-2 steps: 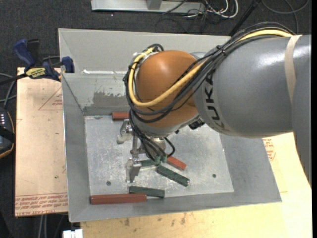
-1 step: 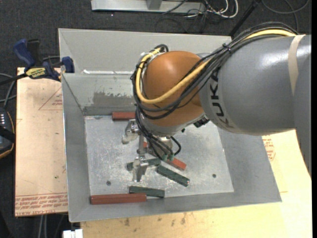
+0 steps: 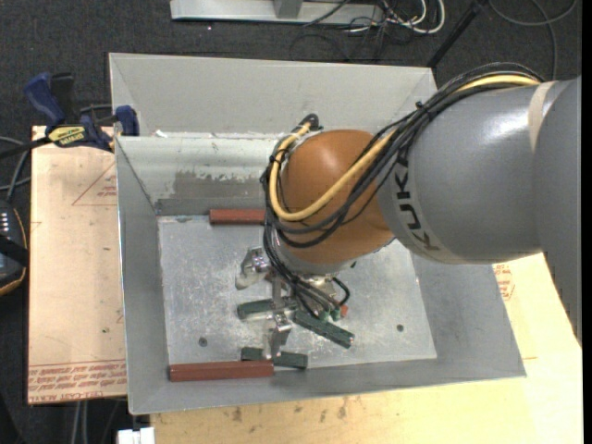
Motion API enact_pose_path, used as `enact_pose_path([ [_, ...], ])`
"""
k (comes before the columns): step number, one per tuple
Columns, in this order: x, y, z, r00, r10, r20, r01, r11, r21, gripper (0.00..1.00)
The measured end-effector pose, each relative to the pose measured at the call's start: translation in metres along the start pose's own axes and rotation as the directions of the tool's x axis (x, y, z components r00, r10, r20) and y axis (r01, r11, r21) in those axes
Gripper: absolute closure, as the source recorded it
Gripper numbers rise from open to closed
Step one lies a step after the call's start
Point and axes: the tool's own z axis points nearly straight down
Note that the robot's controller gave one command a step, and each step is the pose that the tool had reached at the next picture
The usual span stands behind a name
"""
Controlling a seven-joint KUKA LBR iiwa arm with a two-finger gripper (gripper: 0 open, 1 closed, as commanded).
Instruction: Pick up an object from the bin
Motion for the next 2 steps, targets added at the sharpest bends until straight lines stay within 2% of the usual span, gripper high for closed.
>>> enact_pose_path([
  [1, -0.018, -0.028, 0.031, 0.993, -0.121, 0.001, 0.121, 0.993, -0.001, 0.00],
  [2, -0.017, -0.046, 0.095, 0.980, -0.197, 0.024, 0.197, 0.980, 0.002, 1.00],
])
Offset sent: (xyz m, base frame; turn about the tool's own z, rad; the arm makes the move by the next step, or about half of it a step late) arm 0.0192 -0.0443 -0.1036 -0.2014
